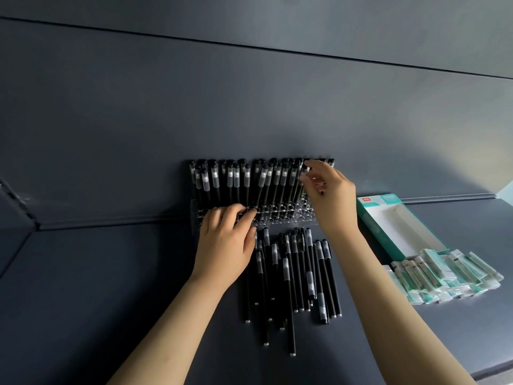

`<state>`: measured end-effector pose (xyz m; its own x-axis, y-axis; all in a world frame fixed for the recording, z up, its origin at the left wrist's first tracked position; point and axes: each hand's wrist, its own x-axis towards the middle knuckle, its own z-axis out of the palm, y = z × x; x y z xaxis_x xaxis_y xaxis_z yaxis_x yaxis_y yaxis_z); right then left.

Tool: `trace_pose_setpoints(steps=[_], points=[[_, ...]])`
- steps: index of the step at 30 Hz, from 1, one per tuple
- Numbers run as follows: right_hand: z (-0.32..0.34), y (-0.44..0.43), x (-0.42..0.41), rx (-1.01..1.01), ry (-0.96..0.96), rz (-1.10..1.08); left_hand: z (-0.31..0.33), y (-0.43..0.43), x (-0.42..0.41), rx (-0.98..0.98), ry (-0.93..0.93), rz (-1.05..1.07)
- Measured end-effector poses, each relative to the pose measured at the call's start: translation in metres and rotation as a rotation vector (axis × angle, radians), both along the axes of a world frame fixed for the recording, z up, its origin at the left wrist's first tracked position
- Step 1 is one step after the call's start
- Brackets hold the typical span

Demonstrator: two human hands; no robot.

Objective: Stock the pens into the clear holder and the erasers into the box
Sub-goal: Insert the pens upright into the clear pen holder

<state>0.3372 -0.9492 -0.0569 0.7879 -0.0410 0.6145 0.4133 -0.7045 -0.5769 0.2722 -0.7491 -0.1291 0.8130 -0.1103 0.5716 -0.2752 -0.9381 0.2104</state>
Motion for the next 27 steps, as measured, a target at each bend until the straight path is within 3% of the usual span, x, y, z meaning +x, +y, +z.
trace_pose_setpoints(steps=[10,15,20,27], points=[[-0.020,-0.006,-0.043,0.028,0.064,0.102,0.009,-0.004,-0.019,-0.163,0.072,0.006],[-0.048,-0.017,-0.069,-0.147,0.159,0.224,0.021,-0.030,-0.054,-0.405,0.434,0.156],[-0.074,-0.029,-0.078,-0.225,0.243,0.335,0.016,-0.054,-0.078,-0.198,0.575,0.285],[-0.082,-0.037,-0.076,-0.155,0.291,0.336,0.017,-0.069,-0.081,-0.169,0.633,0.365]])
